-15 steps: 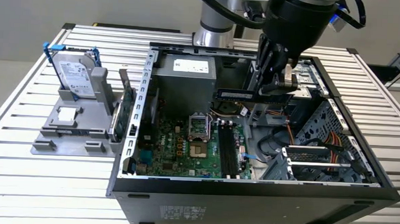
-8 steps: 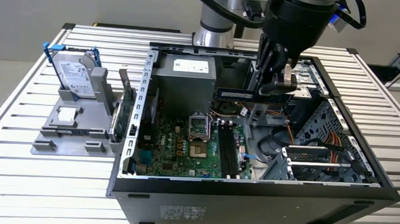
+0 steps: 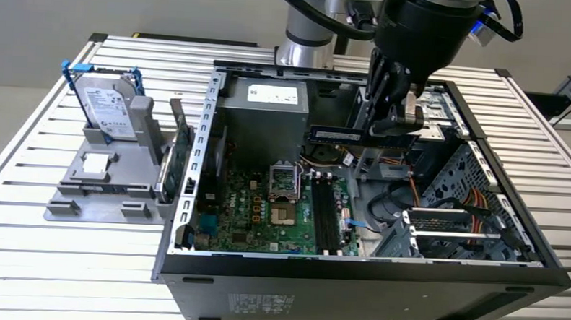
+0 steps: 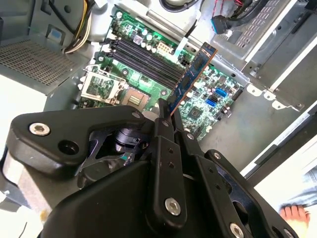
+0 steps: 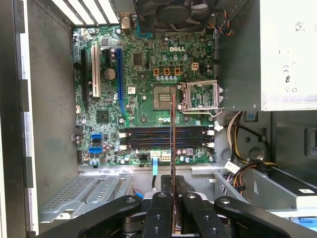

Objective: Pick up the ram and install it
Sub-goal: 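Pick up the ram and move it above insertion slot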

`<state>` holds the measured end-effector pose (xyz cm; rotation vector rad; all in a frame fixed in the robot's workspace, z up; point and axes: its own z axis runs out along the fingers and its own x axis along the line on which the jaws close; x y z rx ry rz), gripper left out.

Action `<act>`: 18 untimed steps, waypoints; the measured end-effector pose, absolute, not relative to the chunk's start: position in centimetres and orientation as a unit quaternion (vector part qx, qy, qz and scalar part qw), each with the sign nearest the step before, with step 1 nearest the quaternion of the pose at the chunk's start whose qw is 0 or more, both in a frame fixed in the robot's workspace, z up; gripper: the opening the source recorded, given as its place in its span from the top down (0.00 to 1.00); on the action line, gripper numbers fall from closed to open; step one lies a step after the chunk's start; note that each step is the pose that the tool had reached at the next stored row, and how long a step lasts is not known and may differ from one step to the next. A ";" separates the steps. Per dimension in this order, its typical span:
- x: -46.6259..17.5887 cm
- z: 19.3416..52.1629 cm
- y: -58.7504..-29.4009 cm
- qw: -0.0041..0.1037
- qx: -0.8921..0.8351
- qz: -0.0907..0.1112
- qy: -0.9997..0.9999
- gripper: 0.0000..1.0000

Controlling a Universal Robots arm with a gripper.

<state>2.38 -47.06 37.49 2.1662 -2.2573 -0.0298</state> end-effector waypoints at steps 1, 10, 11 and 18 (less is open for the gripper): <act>2.4 37.5 -47.1 0.006 0.692 -0.009 -0.721 1.00; 2.4 37.5 -46.7 0.007 0.692 -0.010 -0.722 1.00; 2.4 37.5 -46.5 0.006 0.692 -0.010 -0.722 1.00; 2.4 37.5 -45.4 0.007 0.692 -0.009 -0.722 1.00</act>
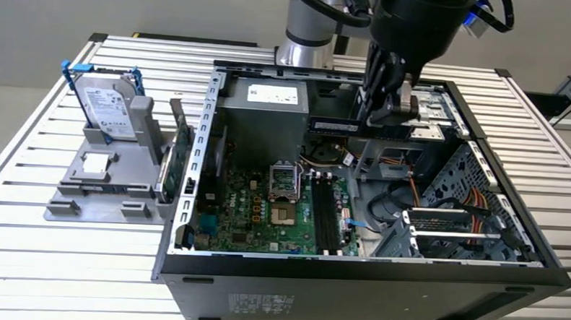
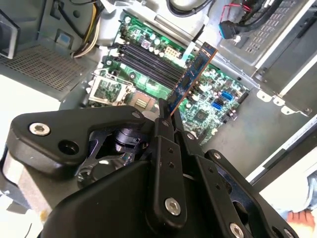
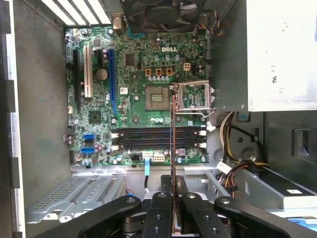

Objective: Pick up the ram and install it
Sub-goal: 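Pick up the ram and move it above insertion slot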

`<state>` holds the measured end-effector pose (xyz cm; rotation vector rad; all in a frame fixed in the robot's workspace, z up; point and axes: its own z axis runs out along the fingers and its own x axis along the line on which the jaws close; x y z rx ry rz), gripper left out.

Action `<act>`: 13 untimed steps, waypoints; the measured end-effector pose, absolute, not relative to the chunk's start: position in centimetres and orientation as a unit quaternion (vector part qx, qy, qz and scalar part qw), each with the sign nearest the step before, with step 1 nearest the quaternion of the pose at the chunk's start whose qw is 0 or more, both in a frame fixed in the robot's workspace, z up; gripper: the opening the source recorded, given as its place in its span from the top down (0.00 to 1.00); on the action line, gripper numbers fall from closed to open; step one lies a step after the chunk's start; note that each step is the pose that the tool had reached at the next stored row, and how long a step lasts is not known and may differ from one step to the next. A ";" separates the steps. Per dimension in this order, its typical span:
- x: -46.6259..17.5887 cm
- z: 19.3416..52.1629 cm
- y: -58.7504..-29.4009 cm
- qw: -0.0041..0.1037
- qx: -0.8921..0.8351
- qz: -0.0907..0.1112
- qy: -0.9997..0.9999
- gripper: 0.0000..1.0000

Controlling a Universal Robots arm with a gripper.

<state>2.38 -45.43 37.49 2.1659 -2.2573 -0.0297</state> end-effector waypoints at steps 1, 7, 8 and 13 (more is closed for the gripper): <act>2.4 37.5 -45.3 0.006 0.692 -0.010 -0.722 1.00; 2.4 37.5 -44.7 0.006 0.692 -0.010 -0.721 1.00; 2.4 37.5 -44.6 0.006 0.692 -0.009 -0.721 1.00; 2.4 37.5 -44.6 0.006 0.692 -0.010 -0.721 1.00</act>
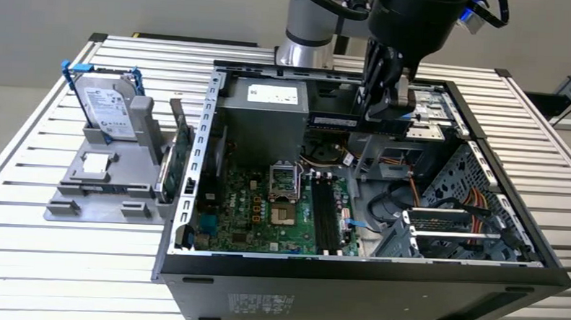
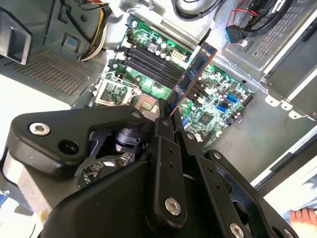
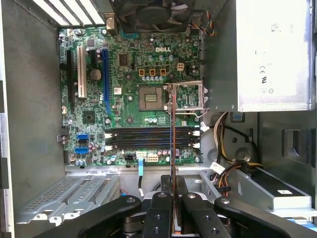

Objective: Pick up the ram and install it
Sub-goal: 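Pick up the ram and move it above insertion slot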

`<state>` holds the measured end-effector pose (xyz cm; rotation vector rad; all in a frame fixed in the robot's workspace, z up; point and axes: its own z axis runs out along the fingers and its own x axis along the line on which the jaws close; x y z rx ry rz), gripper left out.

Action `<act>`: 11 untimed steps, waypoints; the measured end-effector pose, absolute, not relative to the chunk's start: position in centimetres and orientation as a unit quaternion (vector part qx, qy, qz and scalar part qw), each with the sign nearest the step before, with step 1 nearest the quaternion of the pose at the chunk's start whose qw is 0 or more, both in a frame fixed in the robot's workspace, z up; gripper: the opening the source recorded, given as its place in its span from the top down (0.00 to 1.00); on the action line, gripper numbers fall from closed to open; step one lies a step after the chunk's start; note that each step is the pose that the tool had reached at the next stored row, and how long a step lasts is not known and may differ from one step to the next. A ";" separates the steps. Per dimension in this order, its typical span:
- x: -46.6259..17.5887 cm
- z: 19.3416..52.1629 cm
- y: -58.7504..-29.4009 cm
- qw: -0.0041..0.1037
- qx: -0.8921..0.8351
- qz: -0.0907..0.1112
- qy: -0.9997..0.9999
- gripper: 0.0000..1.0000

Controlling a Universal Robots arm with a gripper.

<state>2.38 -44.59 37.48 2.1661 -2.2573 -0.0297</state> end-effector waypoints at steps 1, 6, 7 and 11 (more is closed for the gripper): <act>2.4 37.5 -44.6 0.006 0.692 -0.010 -0.721 1.00; 2.4 37.5 -44.6 0.006 0.692 -0.010 -0.721 1.00; 2.4 37.5 -44.6 0.006 0.692 -0.009 -0.721 1.00; 2.4 37.5 -44.6 0.006 0.692 -0.010 -0.722 1.00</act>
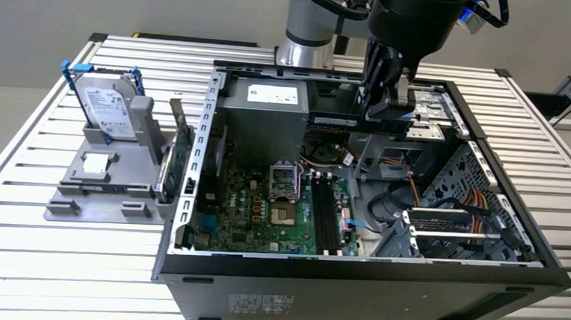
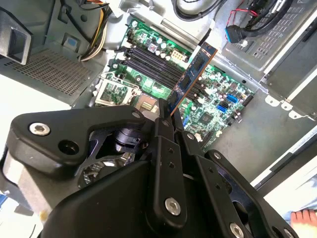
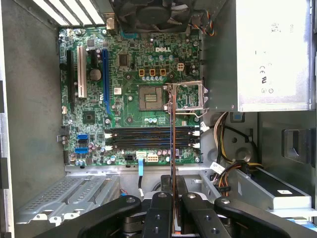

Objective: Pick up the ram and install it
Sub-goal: 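Pick up the ram and move it above insertion slot, then insert the ram into the slot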

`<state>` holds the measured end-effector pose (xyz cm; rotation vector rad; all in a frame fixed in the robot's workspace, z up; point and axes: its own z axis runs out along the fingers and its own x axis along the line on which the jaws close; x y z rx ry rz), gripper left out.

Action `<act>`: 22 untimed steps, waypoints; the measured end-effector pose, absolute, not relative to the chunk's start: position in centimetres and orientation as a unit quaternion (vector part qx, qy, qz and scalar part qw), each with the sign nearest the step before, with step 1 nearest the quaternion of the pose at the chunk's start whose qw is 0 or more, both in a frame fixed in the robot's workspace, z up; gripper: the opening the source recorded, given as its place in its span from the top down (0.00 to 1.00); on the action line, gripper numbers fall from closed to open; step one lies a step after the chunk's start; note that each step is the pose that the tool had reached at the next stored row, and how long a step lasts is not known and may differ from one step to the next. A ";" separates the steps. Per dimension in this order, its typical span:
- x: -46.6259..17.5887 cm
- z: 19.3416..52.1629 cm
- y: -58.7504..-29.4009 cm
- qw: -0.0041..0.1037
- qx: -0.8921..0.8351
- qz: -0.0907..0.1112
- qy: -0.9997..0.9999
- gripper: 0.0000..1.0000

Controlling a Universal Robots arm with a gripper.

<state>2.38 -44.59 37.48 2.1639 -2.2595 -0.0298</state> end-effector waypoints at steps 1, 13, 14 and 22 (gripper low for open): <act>2.4 37.5 -44.6 0.006 0.690 -0.010 -0.723 1.00; 2.4 37.5 -44.6 0.006 0.661 -0.010 -0.751 1.00; 2.4 37.5 -44.6 0.006 0.658 -0.010 -0.753 1.00; 2.4 37.5 -44.6 0.006 0.639 -0.010 -0.769 1.00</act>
